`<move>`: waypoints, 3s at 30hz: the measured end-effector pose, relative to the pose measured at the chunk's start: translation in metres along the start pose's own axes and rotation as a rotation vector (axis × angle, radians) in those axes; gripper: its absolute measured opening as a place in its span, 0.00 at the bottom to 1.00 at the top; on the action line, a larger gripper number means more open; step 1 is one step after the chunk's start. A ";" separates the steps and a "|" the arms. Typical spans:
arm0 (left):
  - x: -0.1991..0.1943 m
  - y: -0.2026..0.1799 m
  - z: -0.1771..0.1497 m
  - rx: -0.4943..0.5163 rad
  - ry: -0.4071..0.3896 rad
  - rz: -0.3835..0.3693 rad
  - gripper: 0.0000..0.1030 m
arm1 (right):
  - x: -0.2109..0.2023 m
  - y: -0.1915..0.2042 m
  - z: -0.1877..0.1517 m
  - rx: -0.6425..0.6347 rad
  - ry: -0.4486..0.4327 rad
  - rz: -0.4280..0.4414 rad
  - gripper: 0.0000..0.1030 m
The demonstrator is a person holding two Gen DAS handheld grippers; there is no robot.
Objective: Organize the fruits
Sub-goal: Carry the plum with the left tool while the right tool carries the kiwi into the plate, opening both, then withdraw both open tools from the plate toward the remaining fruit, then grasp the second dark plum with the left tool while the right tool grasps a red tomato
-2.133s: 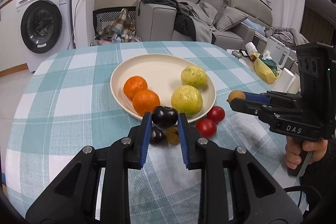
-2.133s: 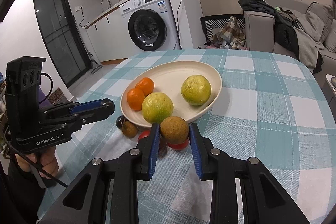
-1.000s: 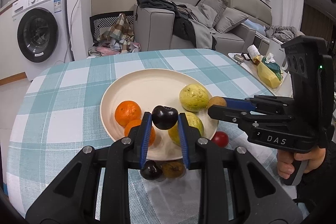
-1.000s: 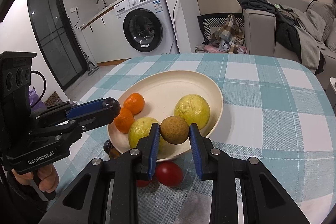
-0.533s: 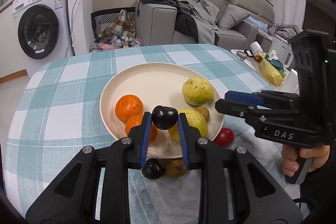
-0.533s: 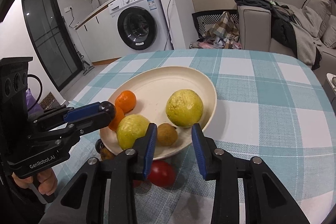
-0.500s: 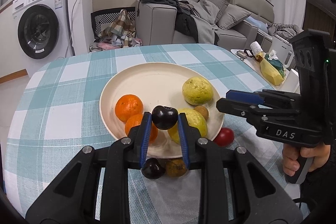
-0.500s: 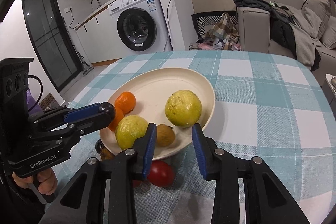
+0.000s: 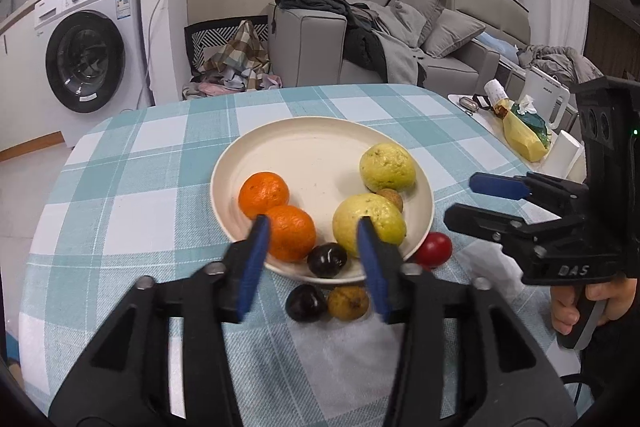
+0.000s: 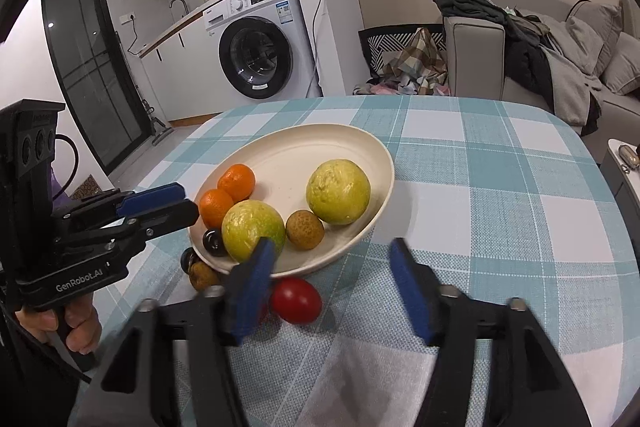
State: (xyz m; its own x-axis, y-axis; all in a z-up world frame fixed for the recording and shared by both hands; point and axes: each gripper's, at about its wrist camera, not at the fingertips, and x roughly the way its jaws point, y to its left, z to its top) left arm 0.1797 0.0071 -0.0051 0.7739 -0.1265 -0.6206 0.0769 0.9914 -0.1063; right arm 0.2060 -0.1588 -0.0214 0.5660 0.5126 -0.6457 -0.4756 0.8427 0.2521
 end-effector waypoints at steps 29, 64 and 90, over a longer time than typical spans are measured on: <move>0.001 0.013 -0.032 -0.042 0.092 0.066 0.99 | 0.012 -0.007 -0.019 0.016 0.154 0.035 0.78; 0.024 0.035 -0.036 -0.100 0.184 0.088 0.79 | 0.024 0.008 -0.017 -0.019 0.174 0.112 0.28; 0.036 0.014 -0.034 -0.052 0.209 -0.119 0.21 | 0.018 0.003 -0.015 0.009 0.156 0.099 0.28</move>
State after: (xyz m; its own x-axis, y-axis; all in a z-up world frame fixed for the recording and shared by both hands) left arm 0.1876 0.0155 -0.0551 0.6142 -0.2525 -0.7476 0.1230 0.9665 -0.2254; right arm 0.2052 -0.1498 -0.0430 0.4053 0.5619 -0.7211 -0.5172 0.7914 0.3260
